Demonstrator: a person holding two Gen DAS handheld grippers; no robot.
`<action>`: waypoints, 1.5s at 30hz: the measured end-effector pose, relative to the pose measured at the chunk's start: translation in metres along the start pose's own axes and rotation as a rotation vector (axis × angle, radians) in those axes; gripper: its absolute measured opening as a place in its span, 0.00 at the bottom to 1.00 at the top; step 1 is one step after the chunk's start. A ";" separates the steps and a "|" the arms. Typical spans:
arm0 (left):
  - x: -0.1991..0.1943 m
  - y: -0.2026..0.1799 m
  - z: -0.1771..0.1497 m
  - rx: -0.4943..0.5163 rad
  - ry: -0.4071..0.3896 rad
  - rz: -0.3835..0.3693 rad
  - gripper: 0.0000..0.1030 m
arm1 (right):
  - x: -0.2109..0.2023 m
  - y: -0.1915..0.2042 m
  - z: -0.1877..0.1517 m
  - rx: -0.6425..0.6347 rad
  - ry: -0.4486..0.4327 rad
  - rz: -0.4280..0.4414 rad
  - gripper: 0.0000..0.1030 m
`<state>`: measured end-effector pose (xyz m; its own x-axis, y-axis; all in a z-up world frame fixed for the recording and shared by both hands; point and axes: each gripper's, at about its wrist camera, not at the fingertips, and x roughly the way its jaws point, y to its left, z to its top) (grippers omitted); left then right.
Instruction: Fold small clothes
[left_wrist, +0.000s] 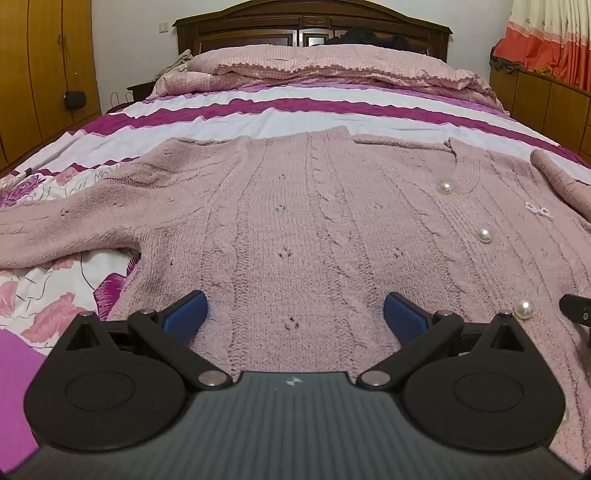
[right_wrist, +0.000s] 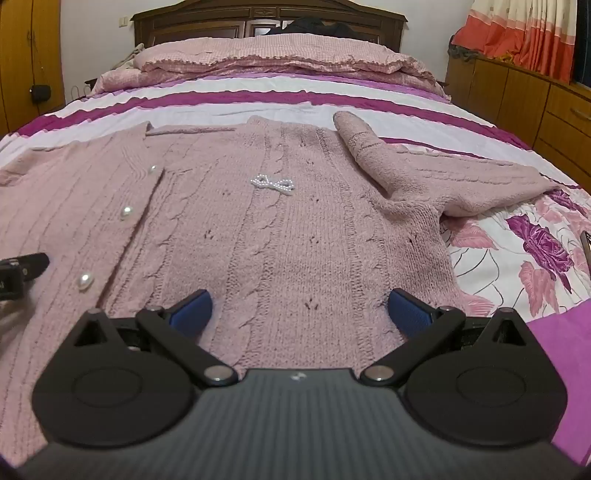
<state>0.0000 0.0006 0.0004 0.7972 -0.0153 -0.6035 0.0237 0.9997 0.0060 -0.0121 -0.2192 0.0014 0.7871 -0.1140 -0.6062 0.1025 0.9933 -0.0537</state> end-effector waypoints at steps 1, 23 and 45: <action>0.000 0.000 0.000 -0.001 0.000 -0.001 1.00 | 0.000 0.000 0.000 0.001 0.000 0.001 1.00; 0.000 0.000 0.000 0.015 -0.007 0.011 1.00 | 0.000 0.000 0.000 0.002 -0.004 -0.004 1.00; 0.000 0.000 -0.001 0.017 -0.009 0.013 1.00 | 0.000 0.000 -0.001 0.002 -0.005 -0.004 1.00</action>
<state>-0.0005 0.0002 -0.0001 0.8029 -0.0030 -0.5961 0.0236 0.9994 0.0268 -0.0126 -0.2188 0.0011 0.7898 -0.1178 -0.6019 0.1067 0.9928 -0.0543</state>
